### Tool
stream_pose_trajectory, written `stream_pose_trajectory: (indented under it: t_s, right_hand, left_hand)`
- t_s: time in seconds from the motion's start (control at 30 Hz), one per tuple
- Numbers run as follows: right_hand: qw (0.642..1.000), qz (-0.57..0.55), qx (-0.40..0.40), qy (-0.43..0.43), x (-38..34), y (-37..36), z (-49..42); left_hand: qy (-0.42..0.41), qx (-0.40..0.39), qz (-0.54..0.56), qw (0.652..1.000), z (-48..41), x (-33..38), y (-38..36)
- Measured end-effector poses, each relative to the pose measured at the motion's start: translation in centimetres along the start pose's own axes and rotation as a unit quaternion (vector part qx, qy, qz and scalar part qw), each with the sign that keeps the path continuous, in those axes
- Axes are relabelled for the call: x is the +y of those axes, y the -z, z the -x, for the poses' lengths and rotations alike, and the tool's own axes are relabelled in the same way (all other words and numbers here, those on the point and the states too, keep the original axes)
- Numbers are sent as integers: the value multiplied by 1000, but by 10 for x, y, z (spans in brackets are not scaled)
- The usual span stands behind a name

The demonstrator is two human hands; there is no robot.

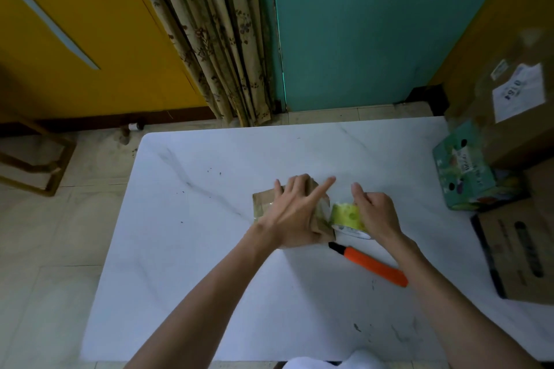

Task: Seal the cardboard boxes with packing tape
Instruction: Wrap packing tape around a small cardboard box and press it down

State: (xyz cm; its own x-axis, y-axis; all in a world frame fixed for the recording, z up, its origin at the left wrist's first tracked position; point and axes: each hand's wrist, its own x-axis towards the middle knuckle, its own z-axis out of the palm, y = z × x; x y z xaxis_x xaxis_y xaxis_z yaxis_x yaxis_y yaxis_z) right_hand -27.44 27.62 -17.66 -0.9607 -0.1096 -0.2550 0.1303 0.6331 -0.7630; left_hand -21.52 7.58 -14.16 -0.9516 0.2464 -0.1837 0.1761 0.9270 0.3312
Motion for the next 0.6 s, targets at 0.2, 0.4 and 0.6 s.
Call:
stream_pose_trajectory:
  t_s: [0.2,0.4,0.6]
  right_hand:
    - [985,24,-51,160,-31,-2,8]
    - [956,206,-56,203,-56,-7,-9]
    - [929,342,-51,135,-36,0,-24]
  left_hand:
    - [-7,73,83,994,42,-33,3]
    - [0,93,126,988,61,-44,2]
    - [32,94,165,981,91,-68,-7]
